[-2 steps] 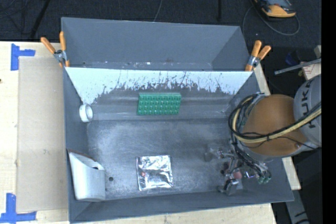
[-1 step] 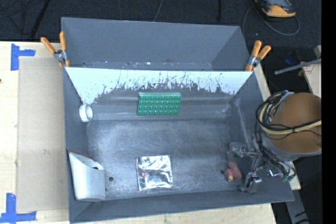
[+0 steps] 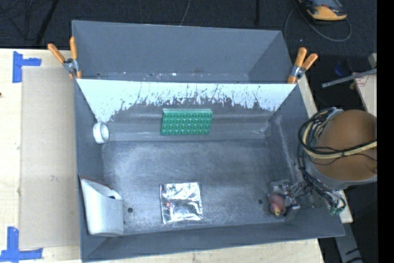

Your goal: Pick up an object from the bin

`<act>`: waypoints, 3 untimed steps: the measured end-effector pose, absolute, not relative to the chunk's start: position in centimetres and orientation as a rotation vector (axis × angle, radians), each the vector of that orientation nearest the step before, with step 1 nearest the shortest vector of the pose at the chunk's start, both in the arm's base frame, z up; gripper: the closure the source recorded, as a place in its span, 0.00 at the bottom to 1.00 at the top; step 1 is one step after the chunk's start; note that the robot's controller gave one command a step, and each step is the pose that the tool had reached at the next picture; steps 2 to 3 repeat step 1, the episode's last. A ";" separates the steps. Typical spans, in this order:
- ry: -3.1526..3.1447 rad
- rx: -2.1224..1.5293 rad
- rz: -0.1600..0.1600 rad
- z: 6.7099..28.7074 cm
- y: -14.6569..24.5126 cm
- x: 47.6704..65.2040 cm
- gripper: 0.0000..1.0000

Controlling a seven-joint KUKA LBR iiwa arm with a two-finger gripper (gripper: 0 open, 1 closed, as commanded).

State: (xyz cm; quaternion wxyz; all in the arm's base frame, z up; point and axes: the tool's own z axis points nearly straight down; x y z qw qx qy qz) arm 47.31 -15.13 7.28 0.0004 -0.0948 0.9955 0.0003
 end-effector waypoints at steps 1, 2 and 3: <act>3.122 -0.248 -0.006 25.8 -15.7 50.6 1.00; 3.122 -0.248 -0.006 25.8 -15.7 50.6 1.00; 3.122 -0.248 -0.006 25.8 -15.7 50.6 1.00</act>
Offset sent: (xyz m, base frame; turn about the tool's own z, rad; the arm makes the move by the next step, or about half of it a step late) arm 0.0299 -0.0061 0.1807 0.0285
